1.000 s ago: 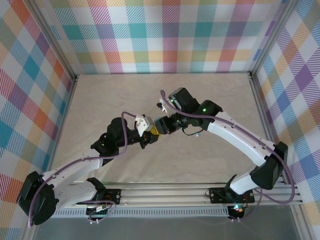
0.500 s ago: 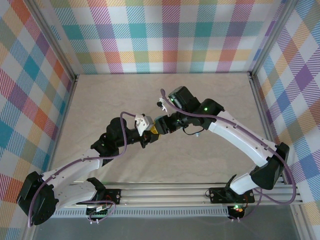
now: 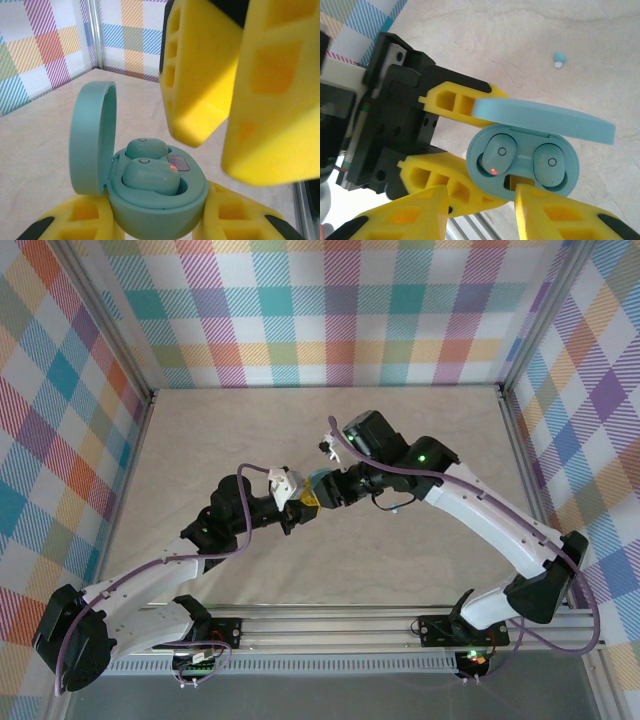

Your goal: Insert the wireless bluetooth earbuds into the charging case

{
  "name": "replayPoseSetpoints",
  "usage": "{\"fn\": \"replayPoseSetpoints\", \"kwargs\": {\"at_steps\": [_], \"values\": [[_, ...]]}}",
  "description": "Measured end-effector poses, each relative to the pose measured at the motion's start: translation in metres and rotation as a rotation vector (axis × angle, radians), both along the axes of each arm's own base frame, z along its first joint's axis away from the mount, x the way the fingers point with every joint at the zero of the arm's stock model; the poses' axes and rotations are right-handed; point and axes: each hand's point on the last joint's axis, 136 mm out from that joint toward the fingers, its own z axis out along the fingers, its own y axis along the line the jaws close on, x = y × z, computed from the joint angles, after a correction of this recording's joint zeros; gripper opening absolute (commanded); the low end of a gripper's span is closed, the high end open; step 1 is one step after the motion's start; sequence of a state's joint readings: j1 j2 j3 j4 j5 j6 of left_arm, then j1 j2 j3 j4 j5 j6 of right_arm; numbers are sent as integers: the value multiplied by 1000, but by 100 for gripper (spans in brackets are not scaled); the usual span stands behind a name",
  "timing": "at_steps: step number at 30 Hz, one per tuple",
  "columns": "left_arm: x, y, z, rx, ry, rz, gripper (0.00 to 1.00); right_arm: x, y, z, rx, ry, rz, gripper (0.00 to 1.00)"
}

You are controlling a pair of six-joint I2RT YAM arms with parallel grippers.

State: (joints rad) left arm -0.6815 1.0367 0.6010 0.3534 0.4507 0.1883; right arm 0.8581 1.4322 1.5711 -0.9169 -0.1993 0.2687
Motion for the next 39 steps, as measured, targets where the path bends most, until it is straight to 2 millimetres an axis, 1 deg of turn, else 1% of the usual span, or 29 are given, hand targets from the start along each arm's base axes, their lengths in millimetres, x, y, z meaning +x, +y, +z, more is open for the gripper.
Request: {"fn": "replayPoseSetpoints", "kwargs": {"at_steps": [2,7,10,12,14,18,23,24,28,33,35,37,38,39], "values": [[0,0,1,-4,-4,0,0,-4,0,10,31,-12,10,36],[0,0,4,-16,-7,0,0,-13,-2,47,151,-73,31,34],[0,-1,4,-18,-4,0,0,-12,-6,58,172,-94,9,34],[0,-1,4,-18,-2,-2,0,-7,-8,60,173,-100,-15,31],[-1,-1,4,-20,1,-5,0,1,-9,61,174,-95,-40,28],[-3,-2,4,-27,15,-16,0,24,-9,57,171,-74,-94,28],[-6,-1,8,-39,19,-25,0,47,-5,45,166,-23,-120,27],[-7,-1,10,-42,15,-25,0,49,-4,41,165,-6,-117,24],[-9,1,17,-55,-2,-25,0,48,6,34,187,43,-83,16],[-12,5,26,-73,-22,-18,0,39,7,26,206,72,-53,15],[-13,8,30,-83,-35,-8,0,33,2,20,197,81,-53,16],[-15,10,31,-87,-41,-4,0,28,-8,18,187,65,-66,18],[-16,11,32,-88,-43,0,0,27,-12,18,184,56,-75,22],[-15,12,33,-91,-47,6,0,25,-20,22,185,41,-88,29]]}}
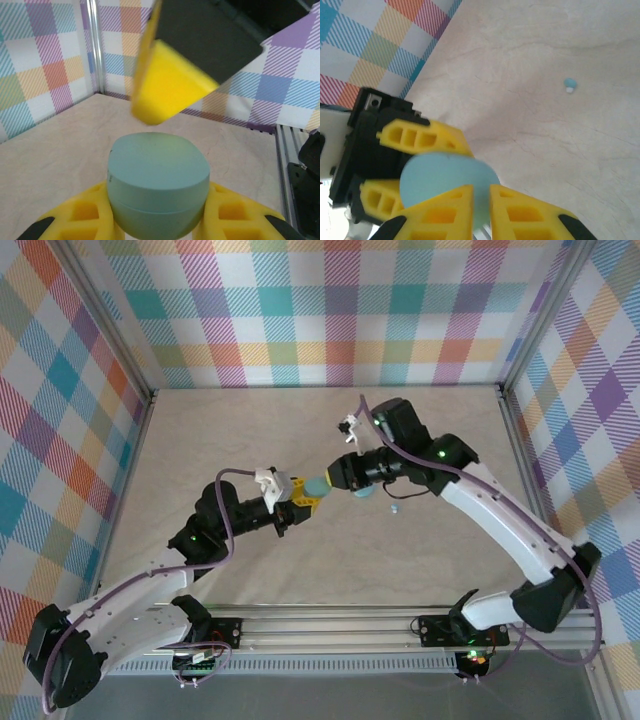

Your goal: Insert the wireless bluetooth earbuds into the charging case

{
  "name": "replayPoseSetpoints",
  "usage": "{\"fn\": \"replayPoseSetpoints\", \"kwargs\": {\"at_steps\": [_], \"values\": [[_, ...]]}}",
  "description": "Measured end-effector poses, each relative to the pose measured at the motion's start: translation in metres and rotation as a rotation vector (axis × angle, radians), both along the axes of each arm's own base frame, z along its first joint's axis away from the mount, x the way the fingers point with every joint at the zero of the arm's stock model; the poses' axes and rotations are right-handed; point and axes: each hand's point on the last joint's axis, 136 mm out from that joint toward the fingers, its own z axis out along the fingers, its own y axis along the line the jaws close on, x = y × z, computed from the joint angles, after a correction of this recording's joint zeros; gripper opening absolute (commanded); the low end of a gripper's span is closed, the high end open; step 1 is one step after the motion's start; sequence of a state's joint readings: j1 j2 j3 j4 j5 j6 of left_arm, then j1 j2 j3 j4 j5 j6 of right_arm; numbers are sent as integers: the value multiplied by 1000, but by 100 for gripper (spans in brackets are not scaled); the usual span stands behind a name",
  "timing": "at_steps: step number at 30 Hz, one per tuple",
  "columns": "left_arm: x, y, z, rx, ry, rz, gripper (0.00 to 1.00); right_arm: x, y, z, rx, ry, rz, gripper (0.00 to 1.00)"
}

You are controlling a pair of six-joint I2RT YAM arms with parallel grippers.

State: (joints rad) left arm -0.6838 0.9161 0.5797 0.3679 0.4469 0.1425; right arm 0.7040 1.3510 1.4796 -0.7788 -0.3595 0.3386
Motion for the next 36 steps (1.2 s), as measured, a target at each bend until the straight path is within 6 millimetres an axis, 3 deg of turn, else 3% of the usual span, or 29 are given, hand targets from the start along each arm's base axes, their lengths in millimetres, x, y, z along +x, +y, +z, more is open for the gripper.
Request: {"fn": "replayPoseSetpoints", "kwargs": {"at_steps": [4,6,9,14,26,36], "values": [[-1,2,4,-11,-3,6,0,-1,-25,15,35,-43,-73,52],[-1,2,5,-19,4,11,0,-1,-34,25,70,-58,-101,59],[-1,3,8,-29,7,14,0,-3,-33,34,149,-45,-106,65],[-2,3,9,-41,22,14,0,-4,-16,23,277,96,-88,68],[-4,0,39,-108,12,-12,0,-7,11,20,450,309,-17,61],[1,-9,41,-104,22,-28,0,-13,20,25,507,409,56,34]]}}
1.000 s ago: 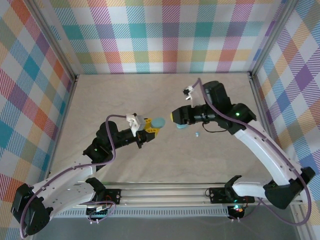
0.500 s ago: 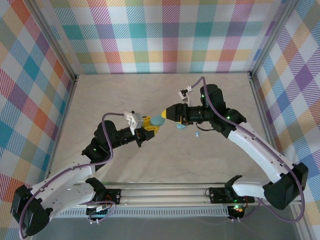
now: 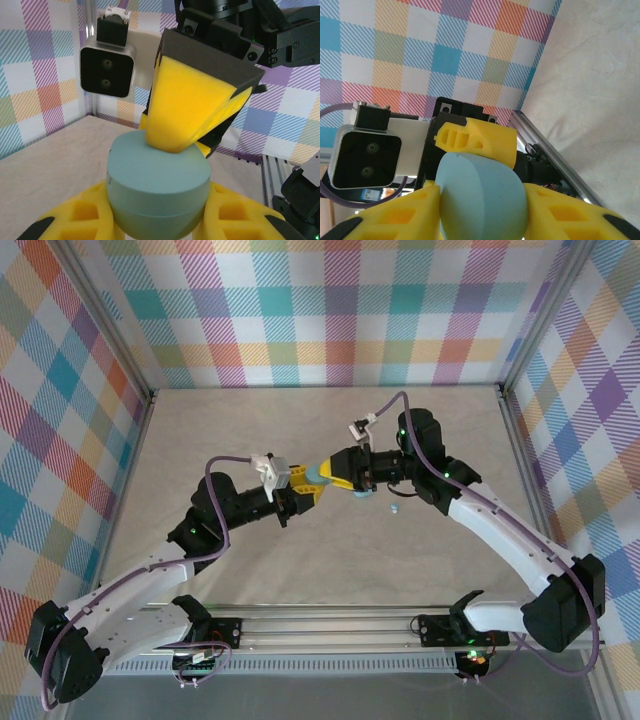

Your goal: Insert the wireless bluetooth earbuds into the charging case

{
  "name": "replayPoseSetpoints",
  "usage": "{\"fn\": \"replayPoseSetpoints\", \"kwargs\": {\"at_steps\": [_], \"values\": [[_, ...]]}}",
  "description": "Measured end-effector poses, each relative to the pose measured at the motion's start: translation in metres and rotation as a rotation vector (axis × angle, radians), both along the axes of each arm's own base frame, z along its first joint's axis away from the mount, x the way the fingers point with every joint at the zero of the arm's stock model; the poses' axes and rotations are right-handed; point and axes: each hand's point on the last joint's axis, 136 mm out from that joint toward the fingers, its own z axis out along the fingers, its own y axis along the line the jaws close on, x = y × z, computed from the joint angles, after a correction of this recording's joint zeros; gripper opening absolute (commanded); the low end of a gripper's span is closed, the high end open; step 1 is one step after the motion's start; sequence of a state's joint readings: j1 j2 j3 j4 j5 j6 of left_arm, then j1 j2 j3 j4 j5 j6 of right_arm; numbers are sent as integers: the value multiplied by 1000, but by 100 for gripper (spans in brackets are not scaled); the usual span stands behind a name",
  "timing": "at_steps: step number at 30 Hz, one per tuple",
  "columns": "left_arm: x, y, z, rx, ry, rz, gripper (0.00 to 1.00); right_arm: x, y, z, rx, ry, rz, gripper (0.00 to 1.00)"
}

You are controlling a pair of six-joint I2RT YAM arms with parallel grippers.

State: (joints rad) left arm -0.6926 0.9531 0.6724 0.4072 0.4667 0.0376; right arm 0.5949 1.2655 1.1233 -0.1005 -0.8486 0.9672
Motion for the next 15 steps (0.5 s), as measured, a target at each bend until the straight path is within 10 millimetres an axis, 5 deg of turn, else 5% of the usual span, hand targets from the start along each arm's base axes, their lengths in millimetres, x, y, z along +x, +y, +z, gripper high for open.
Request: {"fn": "replayPoseSetpoints", "kwargs": {"at_steps": [6,11,12,15], "values": [[1,1,2,-5,-11,13,3,2,-1,3,15,26,0,13],[6,3,-2,9,2,51,91,4,1,-1,11,33,6,10],[8,4,-4,18,7,69,100,5,1,-3,3,32,7,10],[14,11,-11,44,33,123,100,13,-1,-10,-33,26,-11,10]]}}
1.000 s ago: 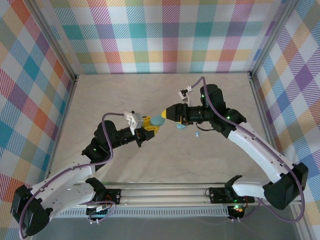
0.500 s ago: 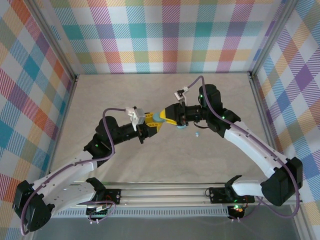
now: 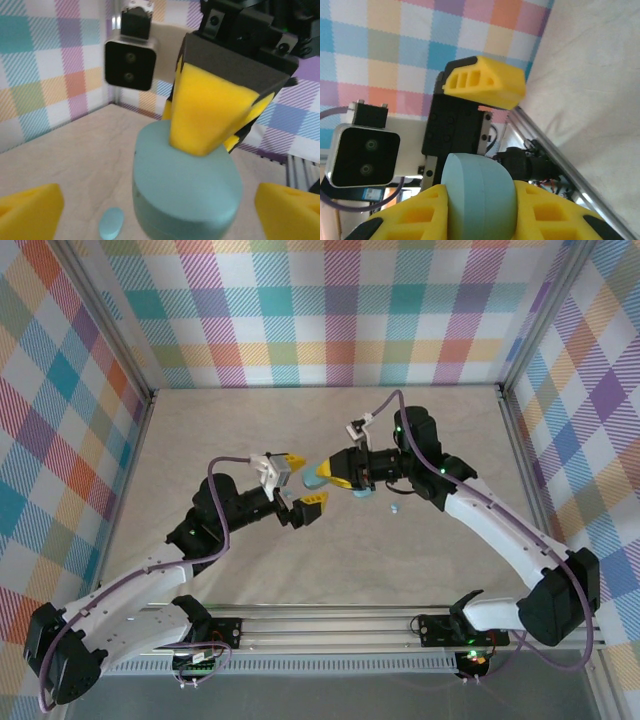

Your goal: Insert the wireless bluetooth earbuds into the charging case

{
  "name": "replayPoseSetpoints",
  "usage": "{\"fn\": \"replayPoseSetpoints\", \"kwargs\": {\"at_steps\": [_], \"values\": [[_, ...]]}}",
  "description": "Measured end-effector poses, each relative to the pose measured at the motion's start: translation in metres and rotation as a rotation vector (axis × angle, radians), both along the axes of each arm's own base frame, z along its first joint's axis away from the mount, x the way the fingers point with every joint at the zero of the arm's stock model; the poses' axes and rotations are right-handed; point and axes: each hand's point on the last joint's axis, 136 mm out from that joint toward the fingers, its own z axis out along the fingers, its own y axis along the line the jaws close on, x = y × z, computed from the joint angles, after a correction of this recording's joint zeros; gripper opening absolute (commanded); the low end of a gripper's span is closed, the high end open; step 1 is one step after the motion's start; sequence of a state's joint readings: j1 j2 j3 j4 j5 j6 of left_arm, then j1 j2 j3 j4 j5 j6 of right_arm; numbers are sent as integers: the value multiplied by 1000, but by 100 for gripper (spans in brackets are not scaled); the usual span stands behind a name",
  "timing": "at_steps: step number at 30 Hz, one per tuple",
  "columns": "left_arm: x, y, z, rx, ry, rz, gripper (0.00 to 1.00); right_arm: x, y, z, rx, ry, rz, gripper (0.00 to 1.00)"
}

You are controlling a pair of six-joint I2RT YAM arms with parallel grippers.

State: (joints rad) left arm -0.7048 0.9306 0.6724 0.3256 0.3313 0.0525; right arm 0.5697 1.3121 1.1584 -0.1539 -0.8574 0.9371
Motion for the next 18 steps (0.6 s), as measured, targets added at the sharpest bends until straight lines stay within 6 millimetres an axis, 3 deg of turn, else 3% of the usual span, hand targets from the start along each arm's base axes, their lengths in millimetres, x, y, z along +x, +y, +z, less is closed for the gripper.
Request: {"fn": "replayPoseSetpoints", "kwargs": {"at_steps": [4,7,12,15,18], "values": [[5,17,1,17,2,97,100,39,-10,-14,-73,-12,-83,11],[7,31,4,26,0,170,100,77,-11,-37,-140,0,-124,12],[9,47,-4,60,24,248,100,133,1,-97,-278,53,-142,15],[12,53,-20,111,66,282,100,180,22,-126,-312,59,-130,12],[18,62,-31,132,102,352,100,217,40,-172,-349,100,-111,11]]}}
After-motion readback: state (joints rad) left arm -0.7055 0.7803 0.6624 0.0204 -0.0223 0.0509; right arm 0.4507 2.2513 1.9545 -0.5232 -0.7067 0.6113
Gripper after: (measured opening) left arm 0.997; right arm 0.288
